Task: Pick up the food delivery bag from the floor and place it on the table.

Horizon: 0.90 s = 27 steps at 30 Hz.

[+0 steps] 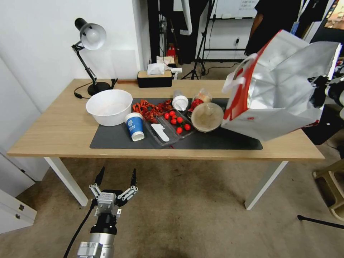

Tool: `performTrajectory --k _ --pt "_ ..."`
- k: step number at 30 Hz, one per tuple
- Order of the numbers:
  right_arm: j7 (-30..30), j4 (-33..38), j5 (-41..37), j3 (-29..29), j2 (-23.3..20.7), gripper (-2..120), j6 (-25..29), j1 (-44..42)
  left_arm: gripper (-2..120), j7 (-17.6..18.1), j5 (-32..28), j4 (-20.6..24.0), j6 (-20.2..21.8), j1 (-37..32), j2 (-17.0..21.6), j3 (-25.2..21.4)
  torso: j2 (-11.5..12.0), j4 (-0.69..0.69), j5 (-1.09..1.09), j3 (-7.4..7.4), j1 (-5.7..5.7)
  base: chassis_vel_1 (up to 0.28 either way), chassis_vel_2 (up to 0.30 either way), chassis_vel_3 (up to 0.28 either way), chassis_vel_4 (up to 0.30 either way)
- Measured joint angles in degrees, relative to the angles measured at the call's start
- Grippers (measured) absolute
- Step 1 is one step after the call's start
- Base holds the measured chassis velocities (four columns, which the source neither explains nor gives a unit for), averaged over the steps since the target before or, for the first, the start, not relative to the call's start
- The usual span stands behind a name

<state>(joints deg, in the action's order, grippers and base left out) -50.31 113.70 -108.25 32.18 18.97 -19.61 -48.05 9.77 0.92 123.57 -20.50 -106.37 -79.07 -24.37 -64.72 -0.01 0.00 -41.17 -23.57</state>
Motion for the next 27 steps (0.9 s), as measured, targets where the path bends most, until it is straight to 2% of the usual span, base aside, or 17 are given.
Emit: performTrajectory --k 6,17,27 --pt "-1.0 -0.8 -0.6 -2.9 0.9 0 -0.7 2.9 100 0.0 -0.1 -0.1 0.1 0.3 0.0 0.0 0.0 0.00 0.00 0.00 0.00 0.000 0.000 0.000 0.000" --pt "-3.3 -2.8 -0.4 -12.6 4.1 0 -1.8 11.8 100 0.1 -0.2 0.0 0.1 0.0 0.1 -0.2 0.0 0.01 0.00 0.00 0.00 0.000 0.000 0.000 0.000" --pt "-4.0 -3.8 0.0 -14.5 4.3 0 -2.9 13.0 100 0.3 -0.1 0.0 0.0 -0.1 -0.2 -0.2 0.0 0.01 0.00 0.00 0.00 0.000 0.000 0.000 0.000"
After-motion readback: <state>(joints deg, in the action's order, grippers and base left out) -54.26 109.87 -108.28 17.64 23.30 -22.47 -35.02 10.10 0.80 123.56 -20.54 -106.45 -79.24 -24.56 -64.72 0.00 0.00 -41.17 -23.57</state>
